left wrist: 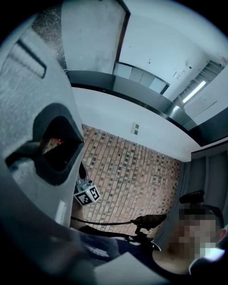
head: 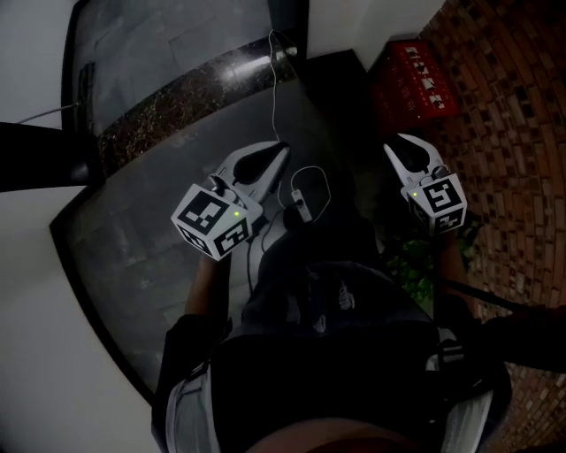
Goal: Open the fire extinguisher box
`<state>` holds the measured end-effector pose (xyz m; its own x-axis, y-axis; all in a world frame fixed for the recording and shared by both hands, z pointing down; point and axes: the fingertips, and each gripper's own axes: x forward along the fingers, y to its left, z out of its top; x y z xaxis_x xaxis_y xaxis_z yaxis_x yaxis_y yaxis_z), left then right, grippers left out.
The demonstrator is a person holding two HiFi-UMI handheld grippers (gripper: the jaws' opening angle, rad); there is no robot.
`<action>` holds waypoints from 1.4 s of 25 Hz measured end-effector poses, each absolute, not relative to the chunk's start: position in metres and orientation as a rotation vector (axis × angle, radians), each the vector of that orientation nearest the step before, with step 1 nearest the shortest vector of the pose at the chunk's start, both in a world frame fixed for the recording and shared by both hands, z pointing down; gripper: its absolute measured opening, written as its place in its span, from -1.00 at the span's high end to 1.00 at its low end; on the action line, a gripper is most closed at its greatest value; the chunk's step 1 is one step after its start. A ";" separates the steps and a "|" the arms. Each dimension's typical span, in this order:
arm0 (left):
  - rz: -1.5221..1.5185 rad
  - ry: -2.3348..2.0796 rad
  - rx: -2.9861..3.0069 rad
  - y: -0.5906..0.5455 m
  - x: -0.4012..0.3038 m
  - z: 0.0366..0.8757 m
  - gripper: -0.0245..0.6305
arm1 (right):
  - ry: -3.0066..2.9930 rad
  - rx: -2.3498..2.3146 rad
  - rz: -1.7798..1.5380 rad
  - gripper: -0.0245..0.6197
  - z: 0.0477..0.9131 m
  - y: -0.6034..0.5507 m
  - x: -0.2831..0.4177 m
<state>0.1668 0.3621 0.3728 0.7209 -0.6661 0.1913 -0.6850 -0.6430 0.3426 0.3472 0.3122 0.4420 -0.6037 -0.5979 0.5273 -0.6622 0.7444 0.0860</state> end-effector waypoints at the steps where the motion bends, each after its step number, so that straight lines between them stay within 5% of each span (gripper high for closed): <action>1: 0.079 -1.044 2.530 0.356 0.170 0.374 0.93 | -2.376 0.961 0.156 0.68 0.447 0.302 0.358; 10: 0.245 -1.003 2.545 0.268 0.258 0.385 0.93 | -2.319 1.014 0.170 0.65 0.478 0.203 0.443; 13: 0.274 -1.006 2.545 0.228 0.299 0.382 0.93 | -2.375 0.957 0.204 0.92 0.483 0.180 0.461; 23: 0.409 -0.947 2.593 0.152 0.392 0.376 0.93 | -2.352 0.946 0.254 0.92 0.504 0.122 0.535; 35: 0.406 -0.798 2.626 0.096 0.417 0.391 0.93 | -2.083 1.105 0.311 0.39 0.565 0.084 0.588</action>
